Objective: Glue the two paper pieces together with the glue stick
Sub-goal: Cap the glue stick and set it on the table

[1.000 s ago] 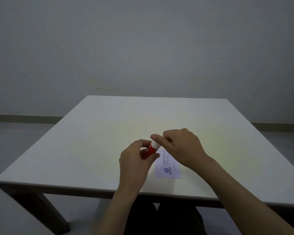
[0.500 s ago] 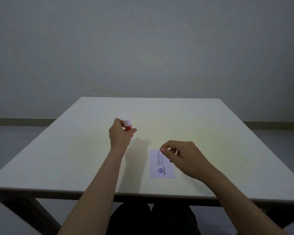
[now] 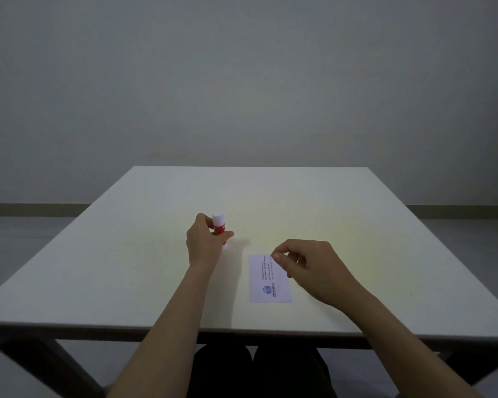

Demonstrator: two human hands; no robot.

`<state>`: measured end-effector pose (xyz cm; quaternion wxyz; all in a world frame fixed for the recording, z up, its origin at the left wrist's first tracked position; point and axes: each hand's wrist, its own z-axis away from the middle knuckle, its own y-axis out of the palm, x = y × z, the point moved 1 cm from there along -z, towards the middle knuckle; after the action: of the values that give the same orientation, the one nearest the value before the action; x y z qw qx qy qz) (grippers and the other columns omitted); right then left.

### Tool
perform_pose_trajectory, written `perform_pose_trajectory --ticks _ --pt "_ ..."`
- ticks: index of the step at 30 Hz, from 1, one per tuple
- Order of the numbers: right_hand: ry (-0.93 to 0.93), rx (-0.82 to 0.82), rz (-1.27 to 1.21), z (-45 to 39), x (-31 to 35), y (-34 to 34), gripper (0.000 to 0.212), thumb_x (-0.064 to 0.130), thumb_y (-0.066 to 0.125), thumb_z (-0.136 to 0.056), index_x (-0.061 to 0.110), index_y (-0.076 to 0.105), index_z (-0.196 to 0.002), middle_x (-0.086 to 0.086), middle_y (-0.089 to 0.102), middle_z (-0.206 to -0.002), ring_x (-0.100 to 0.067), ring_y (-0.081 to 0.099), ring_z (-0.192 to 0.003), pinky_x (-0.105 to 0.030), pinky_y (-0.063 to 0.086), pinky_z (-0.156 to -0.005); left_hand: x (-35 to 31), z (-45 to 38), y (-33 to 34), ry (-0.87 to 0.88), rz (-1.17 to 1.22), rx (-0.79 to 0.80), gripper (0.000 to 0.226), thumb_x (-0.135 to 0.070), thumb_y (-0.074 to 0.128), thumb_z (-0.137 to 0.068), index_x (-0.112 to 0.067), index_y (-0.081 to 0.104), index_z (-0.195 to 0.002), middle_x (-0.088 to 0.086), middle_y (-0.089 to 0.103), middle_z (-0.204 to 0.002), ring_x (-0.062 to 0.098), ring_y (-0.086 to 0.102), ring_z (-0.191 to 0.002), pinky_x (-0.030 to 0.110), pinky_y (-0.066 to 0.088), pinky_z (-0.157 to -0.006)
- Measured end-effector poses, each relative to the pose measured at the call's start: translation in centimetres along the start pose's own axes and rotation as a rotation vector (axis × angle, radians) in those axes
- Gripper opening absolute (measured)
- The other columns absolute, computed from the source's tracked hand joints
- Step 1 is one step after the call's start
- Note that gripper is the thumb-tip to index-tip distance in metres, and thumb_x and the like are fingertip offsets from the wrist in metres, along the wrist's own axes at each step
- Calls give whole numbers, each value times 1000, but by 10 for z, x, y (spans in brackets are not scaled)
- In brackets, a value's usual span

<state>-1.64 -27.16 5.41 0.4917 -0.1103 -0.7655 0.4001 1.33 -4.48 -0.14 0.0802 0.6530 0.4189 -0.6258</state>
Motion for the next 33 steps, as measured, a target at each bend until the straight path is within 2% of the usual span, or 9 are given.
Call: perform_pose_trajectory --ticks 5,7,8,10,12,15,20,26,33 --pt "4 8 -1 -1 -5 3 16 39 54 -88 29 67 -86 12 62 -63 -15 61 -65 -31 47 -64 9 5 2 -25 -34 55 37 -21 77 -63 -11 51 -88 1 65 -87 27 65 -82 31 45 -63" --pt "7 -11 16 -6 -12 9 16 38 54 -88 28 67 -91 11 63 -67 -8 56 -62 -31 47 -66 12 9 0 -45 4 105 54 -33 77 -54 -18 55 -101 -3 67 -90 21 67 -82 27 47 -63" --pt "13 -20 39 -9 -17 12 18 37 54 -89 27 66 -97 11 64 -73 -6 54 -65 -30 46 -69 13 8 0 -33 8 141 72 -38 81 -51 -20 53 -116 -3 68 -99 18 68 -86 27 49 -68" --pt "40 -5 104 -18 -31 20 29 36 50 -92 24 60 -117 4 65 -96 -10 58 -84 -28 45 -81 9 4 -3 -1 -57 239 107 -43 84 -59 -17 25 -145 6 58 -129 25 62 -109 38 49 -92" --pt "81 36 160 -33 -41 23 41 35 44 -95 19 47 -133 -4 58 -126 -19 54 -114 -29 40 -97 2 -3 -10 -15 -160 291 119 -50 77 -66 -16 0 -150 16 37 -148 34 43 -131 46 37 -107" --pt "125 12 222 -68 -38 1 46 32 39 -98 13 40 -139 -9 44 -144 -22 41 -132 -33 32 -110 -23 -18 -31 -64 -273 254 104 -60 56 -79 -14 -6 -149 21 15 -156 35 19 -143 47 22 -115" --pt "184 -214 354 -129 17 -85 45 25 28 -98 6 38 -137 -14 40 -146 -30 35 -135 -41 29 -109 -119 -55 -64 175 -715 242 74 -61 24 -92 -21 2 -150 7 0 -161 29 1 -147 57 4 -115" --pt "61 -307 602 -156 100 -151 45 27 24 -98 7 35 -137 -13 37 -146 -29 28 -137 -47 28 -107 -217 -79 -88 323 -801 192 64 -53 20 -96 -23 4 -150 5 6 -161 31 7 -147 60 7 -115" --pt "51 -352 679 -158 116 -172 47 28 22 -98 6 32 -138 -11 36 -148 -29 25 -139 -49 25 -110 -227 -81 -118 318 -825 97 63 -49 21 -97 -23 -2 -150 3 0 -161 29 -1 -148 58 0 -116"
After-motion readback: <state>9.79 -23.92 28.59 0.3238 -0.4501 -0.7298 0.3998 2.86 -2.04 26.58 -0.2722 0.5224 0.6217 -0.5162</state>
